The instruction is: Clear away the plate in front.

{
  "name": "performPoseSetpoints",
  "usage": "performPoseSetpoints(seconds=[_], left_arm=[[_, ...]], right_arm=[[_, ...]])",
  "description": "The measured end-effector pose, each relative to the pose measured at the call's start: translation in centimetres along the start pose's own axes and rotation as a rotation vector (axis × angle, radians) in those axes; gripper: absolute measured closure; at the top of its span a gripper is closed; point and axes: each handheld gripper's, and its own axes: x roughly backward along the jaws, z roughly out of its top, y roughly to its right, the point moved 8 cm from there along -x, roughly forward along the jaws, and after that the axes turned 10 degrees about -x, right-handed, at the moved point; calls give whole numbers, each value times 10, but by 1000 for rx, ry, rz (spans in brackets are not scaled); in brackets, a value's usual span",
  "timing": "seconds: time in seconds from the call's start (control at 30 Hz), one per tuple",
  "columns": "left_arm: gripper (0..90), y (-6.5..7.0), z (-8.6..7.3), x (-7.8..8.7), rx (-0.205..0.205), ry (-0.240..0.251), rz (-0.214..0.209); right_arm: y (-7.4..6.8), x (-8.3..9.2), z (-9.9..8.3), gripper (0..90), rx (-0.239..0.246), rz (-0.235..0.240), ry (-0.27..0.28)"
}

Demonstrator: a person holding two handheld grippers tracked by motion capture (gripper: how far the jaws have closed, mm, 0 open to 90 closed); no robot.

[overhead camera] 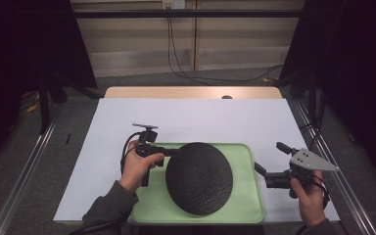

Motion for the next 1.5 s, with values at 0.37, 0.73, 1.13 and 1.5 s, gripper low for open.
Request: performPoseSetpoints(seconds=[0.37, 0.73, 1.13, 1.5], left_arm=[[867, -4, 0, -3, -23, 34, 27], [840, -16, -6, -5, -31, 37, 63], [838, -26, -8, -4, -27, 56, 99], [834, -38, -16, -7, 6, 39, 105]], right_arm=[[-1, 0, 0, 0, -2, 1, -1], [-1, 1, 0, 0, -3, 4, -2], [-1, 1, -1, 0, 5, 8, -7], [-2, 0, -1, 0, 4, 11, -6]])
